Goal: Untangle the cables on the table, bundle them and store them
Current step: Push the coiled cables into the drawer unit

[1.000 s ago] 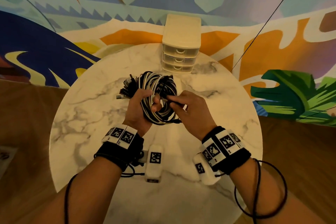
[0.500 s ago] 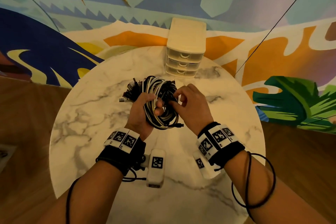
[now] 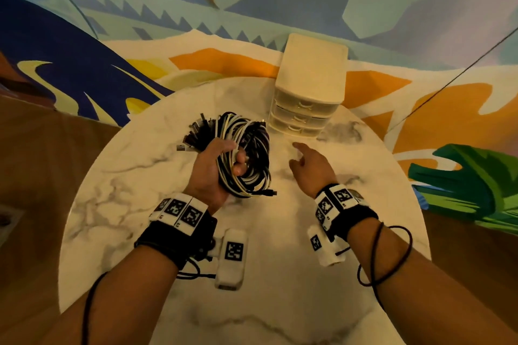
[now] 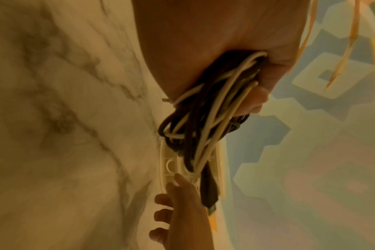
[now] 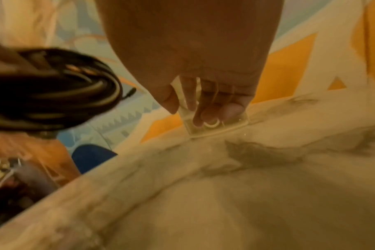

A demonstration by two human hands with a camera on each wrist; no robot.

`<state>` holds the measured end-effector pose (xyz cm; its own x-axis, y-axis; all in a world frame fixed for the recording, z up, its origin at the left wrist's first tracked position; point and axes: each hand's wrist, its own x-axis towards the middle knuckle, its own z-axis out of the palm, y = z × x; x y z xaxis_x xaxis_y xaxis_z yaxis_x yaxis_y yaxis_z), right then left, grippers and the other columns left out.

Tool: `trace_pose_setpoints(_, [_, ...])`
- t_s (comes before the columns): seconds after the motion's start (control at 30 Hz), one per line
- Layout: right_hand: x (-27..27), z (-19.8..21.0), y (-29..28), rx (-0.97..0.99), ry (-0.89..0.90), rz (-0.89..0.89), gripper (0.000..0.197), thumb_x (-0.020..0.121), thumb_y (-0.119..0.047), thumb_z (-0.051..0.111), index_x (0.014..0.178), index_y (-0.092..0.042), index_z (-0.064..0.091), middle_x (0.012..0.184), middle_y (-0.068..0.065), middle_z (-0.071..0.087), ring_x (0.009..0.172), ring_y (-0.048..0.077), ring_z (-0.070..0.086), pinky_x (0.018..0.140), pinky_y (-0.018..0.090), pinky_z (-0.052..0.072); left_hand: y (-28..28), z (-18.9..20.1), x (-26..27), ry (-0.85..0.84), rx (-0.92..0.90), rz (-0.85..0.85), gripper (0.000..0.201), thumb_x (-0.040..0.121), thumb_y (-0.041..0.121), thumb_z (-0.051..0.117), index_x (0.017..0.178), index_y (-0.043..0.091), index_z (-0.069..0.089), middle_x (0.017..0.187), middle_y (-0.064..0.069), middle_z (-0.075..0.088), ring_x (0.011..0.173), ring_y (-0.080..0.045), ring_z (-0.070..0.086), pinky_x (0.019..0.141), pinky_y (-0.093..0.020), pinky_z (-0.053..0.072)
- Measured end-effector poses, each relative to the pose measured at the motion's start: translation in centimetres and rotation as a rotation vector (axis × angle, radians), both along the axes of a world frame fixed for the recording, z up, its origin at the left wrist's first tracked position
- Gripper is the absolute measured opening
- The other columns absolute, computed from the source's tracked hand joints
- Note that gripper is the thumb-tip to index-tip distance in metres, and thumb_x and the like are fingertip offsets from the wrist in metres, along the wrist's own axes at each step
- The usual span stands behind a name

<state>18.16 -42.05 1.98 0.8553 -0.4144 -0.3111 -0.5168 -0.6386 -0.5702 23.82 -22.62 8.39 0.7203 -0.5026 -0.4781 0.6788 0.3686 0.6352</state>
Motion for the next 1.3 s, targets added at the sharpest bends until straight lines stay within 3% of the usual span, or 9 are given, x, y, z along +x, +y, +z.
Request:
trace_pose_setpoints(0.1, [3.0,-2.7,-1.1,-0.097,0.134,0.051,0.065,0.091,-0.031,0.049,0.149,-0.022,0.02,0.132,0.016,0.051,0.117,0.035,0.05,0.096,0.042,0.044,-0.5,-0.7,1.9,0.009,0.051,-0.02,0.021,0.085,0.016,0.042,0.064,0.012,0.042,0.055,-0.001,0.046,0.044,-0.012,0.034,0.062,-0.028,0.03])
trace_pose_setpoints(0.3, [5.7,-6.0,-3.0,-0.123,0.176,0.062,0.081,0.087,-0.033,0.048,0.149,-0.034,-0.005,0.13,0.018,0.052,0.113,0.037,0.052,0.093,0.046,0.045,-0.9,-2.1,4.1,-0.03,0.037,-0.009,0.011,0.075,0.016,0.053,0.071,0.011,0.045,0.058,-0.002,0.046,0.044,-0.013,0.034,0.059,-0.028,0.031])
trace_pose_setpoints(0.43, [5.5,-5.7,-2.3,-0.1,0.067,-0.01,0.069,0.085,-0.027,0.049,0.145,-0.034,0.013,0.105,0.021,0.064,0.094,0.039,0.06,0.078,0.041,0.049,-1.2,-4.1,4.6,-0.024,0.033,-0.019,0.013,0.074,0.017,0.052,0.083,0.009,0.05,0.058,-0.003,0.047,0.042,-0.012,0.036,0.057,-0.028,0.03])
trace_pose_setpoints(0.57, [3.3,-4.9,-0.1,-0.115,0.017,0.03,0.052,0.088,-0.031,0.05,0.136,-0.027,0.032,0.107,0.015,0.064,0.098,0.035,0.058,0.081,0.039,0.047,-1.8,-5.0,4.1,0.003,0.038,-0.02,0.011,0.072,0.016,0.053,0.079,0.009,0.05,0.058,-0.004,0.047,0.039,-0.012,0.036,0.049,-0.025,0.033])
trace_pose_setpoints(0.8, [-4.1,-5.7,4.4,-0.03,0.016,0.048,0.051,0.09,-0.035,0.05,0.138,-0.03,0.034,0.122,0.001,0.059,0.11,0.022,0.054,0.092,0.032,0.044,-3.5,-5.4,3.6,0.063,-0.124,-0.123,0.02,0.067,0.017,0.064,0.075,0.011,0.047,0.056,-0.002,0.049,0.04,-0.011,0.037,0.048,-0.023,0.031])
trace_pose_setpoints(0.9, [-6.2,-5.9,5.8,-0.01,0.025,0.063,0.053,0.092,-0.036,0.046,0.142,-0.029,0.03,0.124,-0.001,0.057,0.111,0.02,0.054,0.097,0.032,0.044,-5.0,-5.2,3.4,0.053,-0.158,-0.14,0.012,0.071,0.013,0.054,0.077,0.012,0.044,0.054,-0.002,0.048,0.038,-0.01,0.036,0.046,-0.022,0.028])
trace_pose_setpoints(1.07, [-8.4,-5.0,6.5,0.02,-0.054,0.132,0.053,0.093,-0.042,0.038,0.144,-0.035,0.026,0.102,-0.014,0.055,0.088,0.001,0.046,0.088,0.021,0.044,-7.1,-6.2,3.3,0.095,-0.117,-0.162,0.012,0.076,0.015,0.046,0.069,0.014,0.037,0.053,-0.002,0.046,0.038,-0.01,0.034,0.049,-0.023,0.021])
trace_pose_setpoints(1.2, [-9.4,-5.2,4.8,-0.02,-0.319,-0.085,0.025,0.087,-0.044,0.037,0.108,-0.038,0.048,0.082,-0.02,0.046,0.07,-0.003,0.045,0.061,0.015,0.043,-8.9,-7.8,3.6,0.153,-0.021,-0.242,0.019,0.07,0.019,0.054,0.069,0.013,0.036,0.051,-0.002,0.045,0.04,-0.011,0.034,0.05,-0.022,0.024])
trace_pose_setpoints(1.3, [-8.7,-5.7,2.2,0.05,-0.397,-0.291,0.036,0.09,-0.05,0.035,0.121,-0.034,0.042,0.108,-0.011,0.048,0.095,-0.003,0.047,0.076,0.025,0.048,-10.0,-8.9,4.0,0.187,0.073,-0.312,0.024,0.068,0.023,0.056,0.069,0.013,0.035,0.046,0.0,0.046,0.041,-0.012,0.034,0.05,-0.022,0.027])
